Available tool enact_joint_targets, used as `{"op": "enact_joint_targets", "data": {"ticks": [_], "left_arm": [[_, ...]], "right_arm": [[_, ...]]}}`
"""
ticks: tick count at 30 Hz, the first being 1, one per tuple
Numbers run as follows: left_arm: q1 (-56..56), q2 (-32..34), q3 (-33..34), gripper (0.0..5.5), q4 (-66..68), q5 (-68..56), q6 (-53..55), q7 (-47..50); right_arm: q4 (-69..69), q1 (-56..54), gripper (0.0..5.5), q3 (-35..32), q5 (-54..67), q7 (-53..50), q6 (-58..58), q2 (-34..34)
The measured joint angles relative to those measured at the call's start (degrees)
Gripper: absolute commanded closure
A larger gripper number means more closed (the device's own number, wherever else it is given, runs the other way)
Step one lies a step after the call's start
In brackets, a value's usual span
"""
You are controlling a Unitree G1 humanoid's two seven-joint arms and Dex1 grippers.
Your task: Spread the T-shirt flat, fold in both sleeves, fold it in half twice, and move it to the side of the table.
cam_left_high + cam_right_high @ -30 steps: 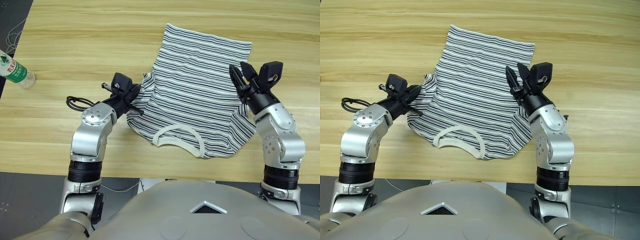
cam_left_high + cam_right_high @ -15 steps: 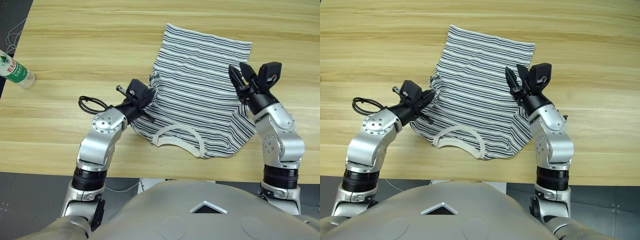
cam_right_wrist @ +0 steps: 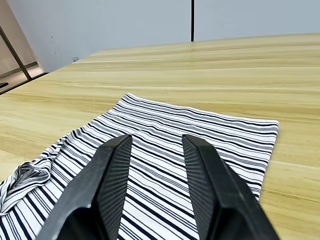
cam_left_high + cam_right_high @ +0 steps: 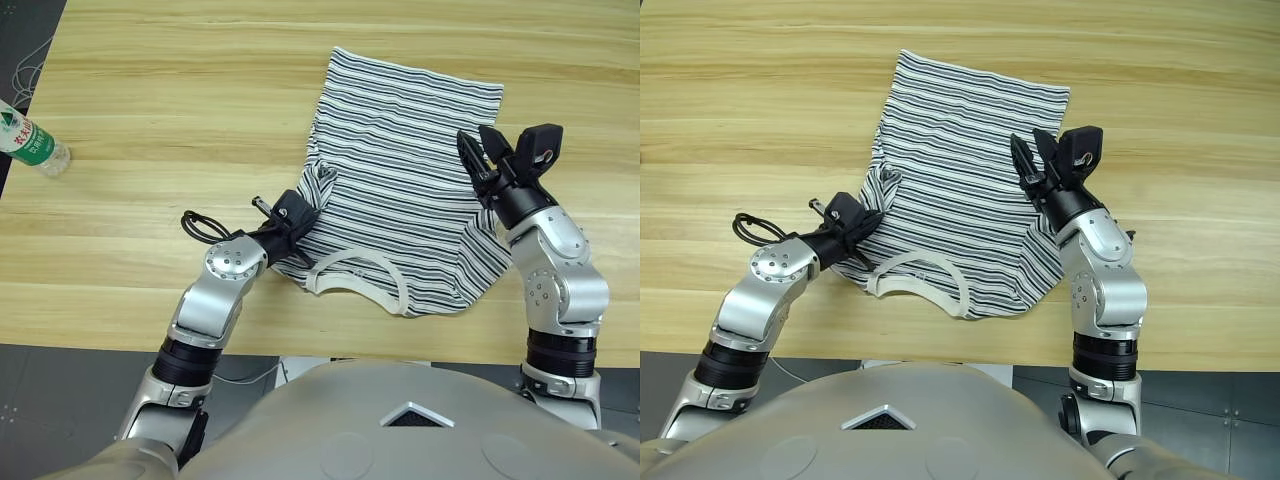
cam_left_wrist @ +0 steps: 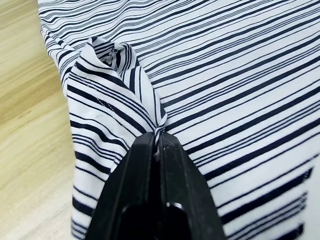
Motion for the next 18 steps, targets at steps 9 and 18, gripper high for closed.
{"op": "enact_joint_targets", "data": {"ticks": [9,18], "left_arm": [[0.2,-1.0,0.8,3.75,-3.4,-0.4,1.5,0.0],[2.9,-4.5,0.9,3.75,-13.6,-8.4,12.2,-0.7]], "right_arm": [[0.0,0.1,3.65,0.0,-0.2,0.0,-0.3,0.0],[1.1,0.1,3.65,-0.8,-0.8,0.1,-0.3,-1.1]]}}
